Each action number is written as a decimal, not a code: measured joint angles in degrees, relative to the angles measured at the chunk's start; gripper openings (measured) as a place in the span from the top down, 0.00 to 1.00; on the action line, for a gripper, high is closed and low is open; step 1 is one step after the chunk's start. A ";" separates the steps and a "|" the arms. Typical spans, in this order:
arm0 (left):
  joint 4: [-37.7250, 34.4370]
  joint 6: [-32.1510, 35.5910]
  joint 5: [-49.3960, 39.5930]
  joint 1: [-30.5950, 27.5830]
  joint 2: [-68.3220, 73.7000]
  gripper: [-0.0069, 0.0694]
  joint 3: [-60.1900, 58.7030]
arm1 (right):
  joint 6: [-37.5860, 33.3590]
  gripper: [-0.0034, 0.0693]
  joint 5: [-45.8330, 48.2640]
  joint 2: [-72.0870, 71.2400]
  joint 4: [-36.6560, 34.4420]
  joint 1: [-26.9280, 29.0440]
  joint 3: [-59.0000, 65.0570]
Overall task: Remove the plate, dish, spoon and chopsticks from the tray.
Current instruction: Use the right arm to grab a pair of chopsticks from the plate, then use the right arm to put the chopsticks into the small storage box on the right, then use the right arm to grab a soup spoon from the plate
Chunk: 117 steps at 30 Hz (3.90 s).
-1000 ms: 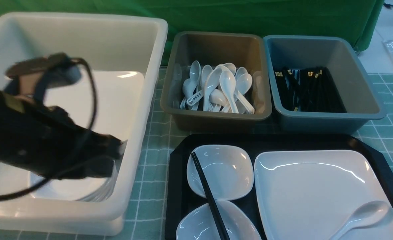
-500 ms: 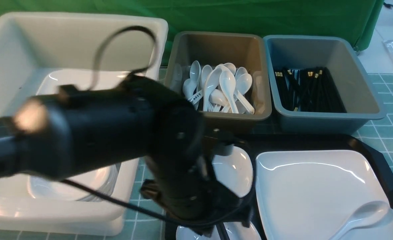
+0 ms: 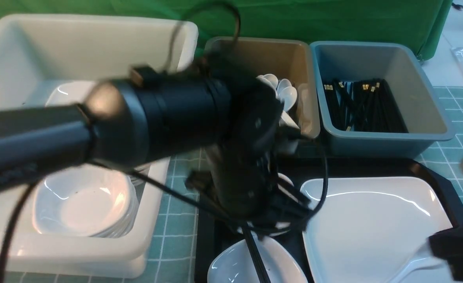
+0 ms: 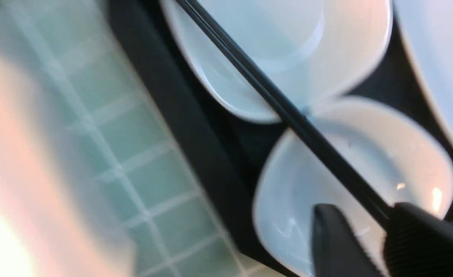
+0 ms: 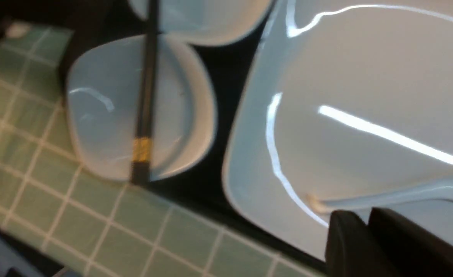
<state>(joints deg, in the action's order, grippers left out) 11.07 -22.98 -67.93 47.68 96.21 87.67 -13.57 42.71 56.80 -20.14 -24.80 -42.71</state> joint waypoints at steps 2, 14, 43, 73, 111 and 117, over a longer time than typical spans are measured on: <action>0.82 -0.90 -0.73 -2.45 -4.50 0.85 0.21 | -0.96 0.76 -0.16 5.03 -1.06 -4.90 -1.84; -3.61 -1.04 2.22 -25.55 -25.01 0.88 -17.35 | 14.63 0.37 -3.38 32.33 13.28 -23.09 -18.19; -9.65 3.10 9.11 -30.73 -35.92 0.88 -32.06 | 16.11 0.78 1.02 48.81 14.00 -23.95 -28.99; -13.91 4.79 9.10 -30.73 -35.92 0.88 -32.06 | 10.08 0.55 -9.90 64.80 14.99 17.20 -62.96; -14.41 9.37 9.67 -30.73 -35.92 0.88 -32.06 | 33.52 0.13 -5.75 28.11 17.94 8.05 0.14; -14.41 9.37 9.49 -30.73 -35.92 0.88 -32.06 | 34.34 0.14 -9.96 32.68 17.54 8.05 0.14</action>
<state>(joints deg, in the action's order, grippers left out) -3.34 -13.61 -58.43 16.95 60.30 55.61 20.76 32.76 89.48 -2.60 -16.75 -42.57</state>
